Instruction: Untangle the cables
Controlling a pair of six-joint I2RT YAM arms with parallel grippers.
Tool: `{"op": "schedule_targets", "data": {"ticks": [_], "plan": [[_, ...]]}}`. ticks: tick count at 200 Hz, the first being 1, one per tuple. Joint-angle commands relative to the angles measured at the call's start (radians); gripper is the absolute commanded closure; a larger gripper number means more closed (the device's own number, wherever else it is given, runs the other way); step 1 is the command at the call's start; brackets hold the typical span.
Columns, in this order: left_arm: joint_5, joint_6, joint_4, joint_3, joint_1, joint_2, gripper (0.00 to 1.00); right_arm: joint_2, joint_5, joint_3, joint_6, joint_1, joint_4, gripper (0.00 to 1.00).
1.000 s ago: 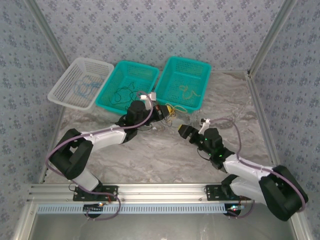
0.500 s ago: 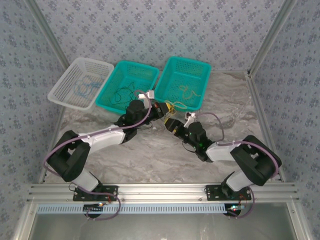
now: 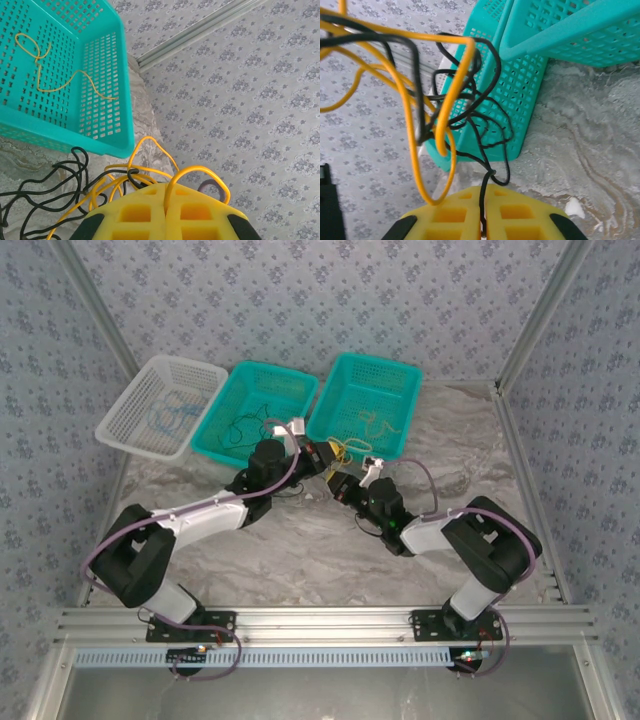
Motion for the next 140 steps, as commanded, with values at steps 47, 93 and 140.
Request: {"op": "schedule_targets", "data": {"ticks": [47,93,140], "plan": [[-0.102,0.095,-0.066,-0.018,-0.002,-0.107,1.00,-0.058,0.069,-0.063,-0.079,-0.008,-0.113,1.00],[-0.165,0.177,-0.253,-0.032,0.054,-0.188,1.00,-0.225,0.081,-0.112,-0.146,-0.092,-0.391,1.00],[-0.169,0.241,-0.449,-0.051,0.180,-0.297,1.00,-0.450,0.110,-0.129,-0.214,-0.268,-0.740,1.00]]}}
